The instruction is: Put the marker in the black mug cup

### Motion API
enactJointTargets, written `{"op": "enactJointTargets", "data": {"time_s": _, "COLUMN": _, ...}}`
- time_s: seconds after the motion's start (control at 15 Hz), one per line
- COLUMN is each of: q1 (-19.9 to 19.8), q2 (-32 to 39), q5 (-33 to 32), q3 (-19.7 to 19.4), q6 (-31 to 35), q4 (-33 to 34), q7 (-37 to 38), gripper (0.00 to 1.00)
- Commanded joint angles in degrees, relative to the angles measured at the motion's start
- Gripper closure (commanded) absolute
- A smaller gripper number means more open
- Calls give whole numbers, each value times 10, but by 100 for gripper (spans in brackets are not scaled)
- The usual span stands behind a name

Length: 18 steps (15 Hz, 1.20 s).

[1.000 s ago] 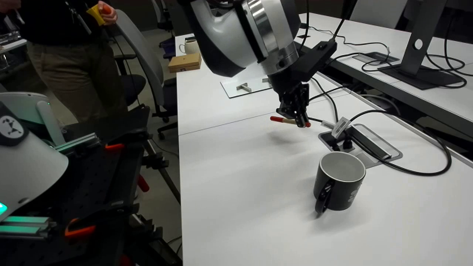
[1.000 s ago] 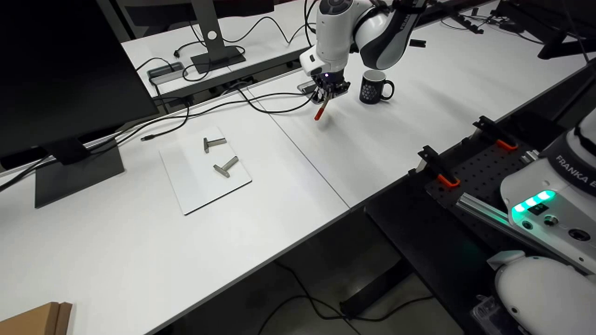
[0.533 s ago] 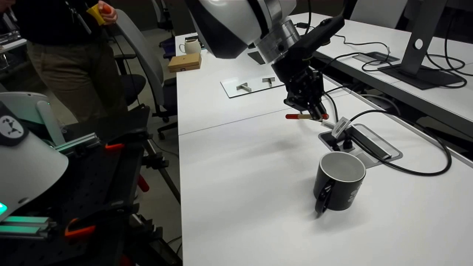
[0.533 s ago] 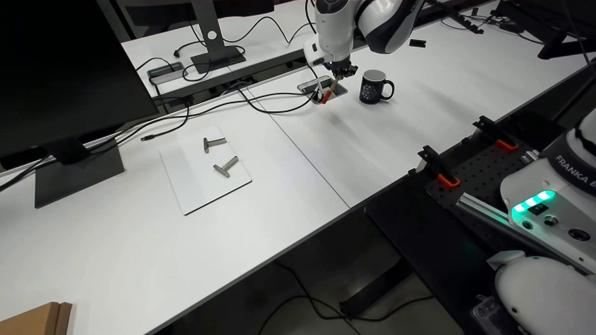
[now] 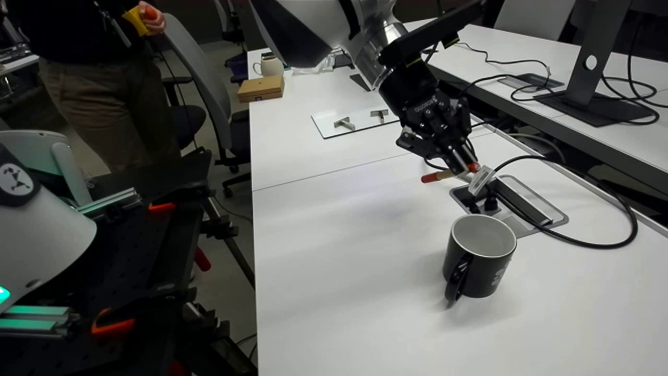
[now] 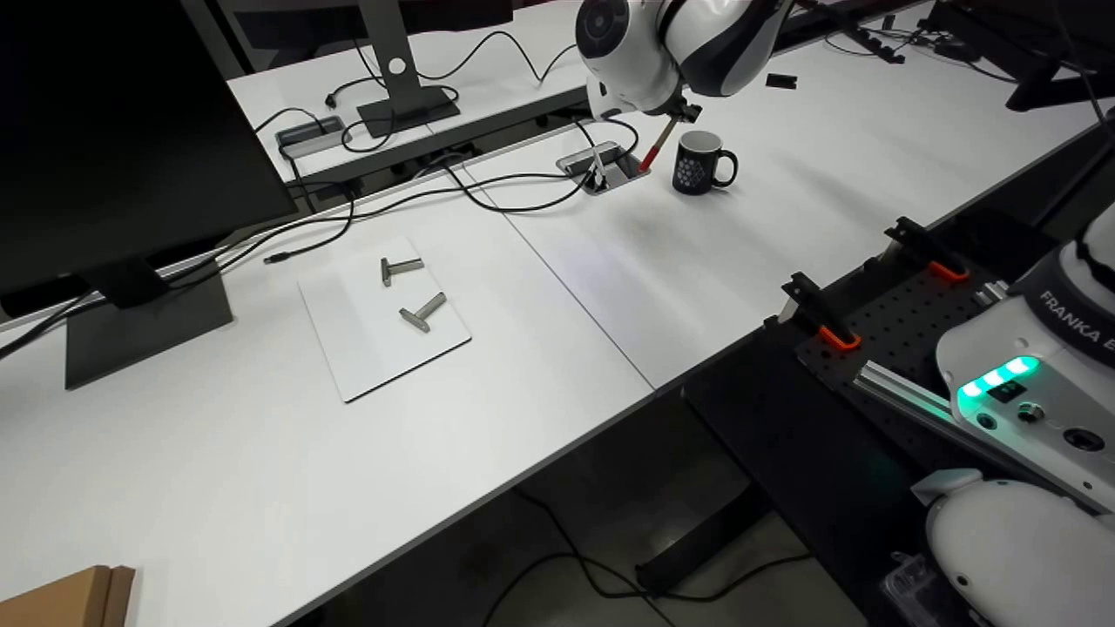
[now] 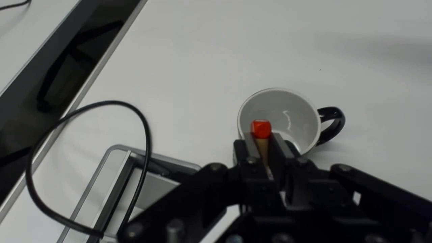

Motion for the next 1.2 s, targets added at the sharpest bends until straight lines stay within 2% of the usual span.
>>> {"op": "enactJointTargets", "data": {"time_s": 0.0, "q1": 0, "q2": -37, "q5": 13, "q3": 18, "q6": -84, "q4": -31, "q7": 31, "gripper": 97}}
{"op": "enactJointTargets", "data": {"time_s": 0.47, "q1": 2, "q2": -68, "q5": 48, "q3": 41, "q6": -247, "q4": -38, "q7": 36, "gripper": 97}}
{"op": "enactJointTargets", "data": {"time_s": 0.87, "q1": 10, "q2": -42, "q5": 79, "q3": 59, "q6": -385, "q4": 0, "q7": 26, "gripper": 97}}
{"op": "enactJointTargets", "data": {"time_s": 1.13, "q1": 18, "q2": -20, "q5": 85, "q3": 71, "q6": -451, "q4": 29, "q7": 17, "gripper": 97}}
